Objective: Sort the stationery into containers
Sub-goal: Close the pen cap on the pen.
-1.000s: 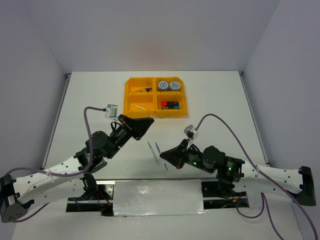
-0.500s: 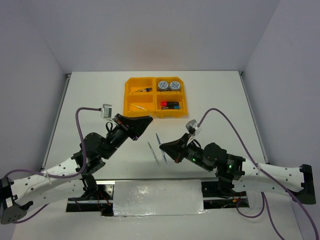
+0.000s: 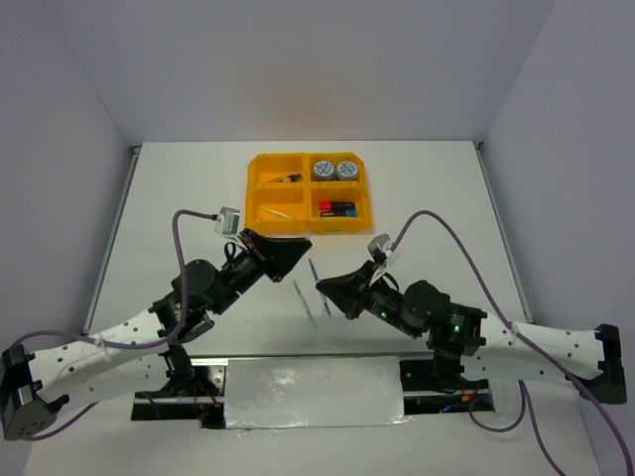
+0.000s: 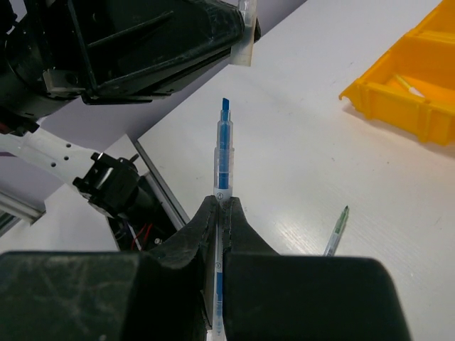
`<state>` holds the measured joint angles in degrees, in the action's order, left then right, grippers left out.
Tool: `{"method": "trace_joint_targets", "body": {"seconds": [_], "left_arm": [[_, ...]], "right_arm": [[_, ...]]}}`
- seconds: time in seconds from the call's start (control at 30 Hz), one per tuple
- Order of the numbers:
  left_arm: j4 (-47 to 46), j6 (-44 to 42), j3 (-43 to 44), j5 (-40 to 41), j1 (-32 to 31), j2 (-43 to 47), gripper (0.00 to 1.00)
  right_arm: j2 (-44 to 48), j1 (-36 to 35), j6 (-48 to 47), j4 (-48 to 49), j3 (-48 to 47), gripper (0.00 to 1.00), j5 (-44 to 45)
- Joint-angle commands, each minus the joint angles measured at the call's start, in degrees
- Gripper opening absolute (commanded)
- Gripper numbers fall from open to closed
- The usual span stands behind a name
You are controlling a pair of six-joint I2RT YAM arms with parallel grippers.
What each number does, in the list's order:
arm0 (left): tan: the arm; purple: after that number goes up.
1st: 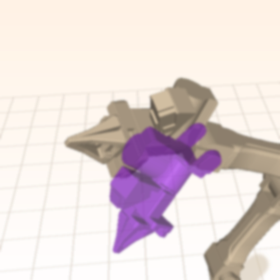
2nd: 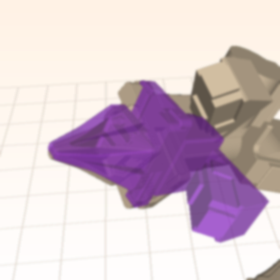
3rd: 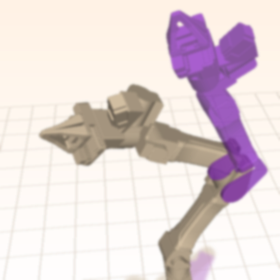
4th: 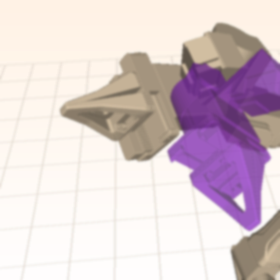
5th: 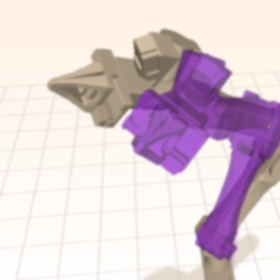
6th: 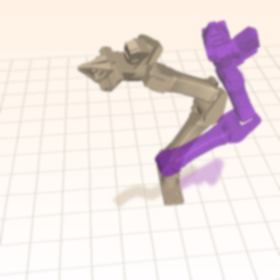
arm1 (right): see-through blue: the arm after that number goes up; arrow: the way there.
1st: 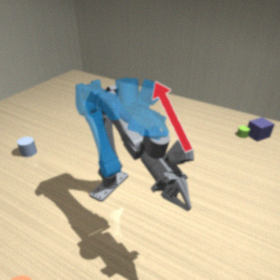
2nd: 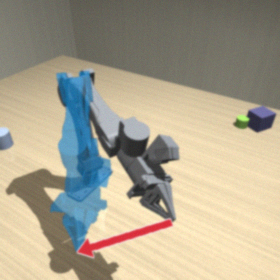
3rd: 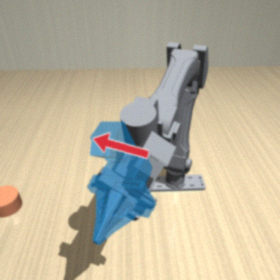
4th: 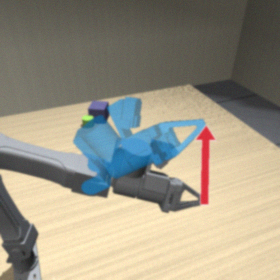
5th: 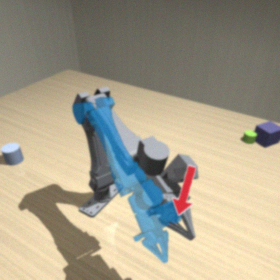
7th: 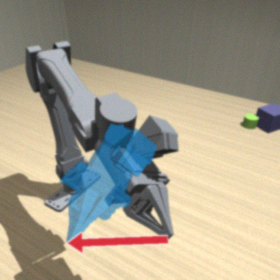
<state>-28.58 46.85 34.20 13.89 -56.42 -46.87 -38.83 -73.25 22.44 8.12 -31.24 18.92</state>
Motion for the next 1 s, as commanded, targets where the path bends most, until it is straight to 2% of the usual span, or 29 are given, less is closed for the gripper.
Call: {"method": "trace_joint_targets", "body": {"seconds": [0.0, 0.97], "left_arm": [[-2.5, -0.1, 2.7, -1.8, -0.2, -0.1, 0.0], [-2.1, 0.1, 3.3, -3.3, -0.2, -2.0, 0.0]], "right_arm": [[-1.1, -0.4, -1.2, 1.5, -3.1, 0.0, 2.0], [-0.6, -0.3, -1.3, 1.2, -4.3, 0.0, 5.2]]}}
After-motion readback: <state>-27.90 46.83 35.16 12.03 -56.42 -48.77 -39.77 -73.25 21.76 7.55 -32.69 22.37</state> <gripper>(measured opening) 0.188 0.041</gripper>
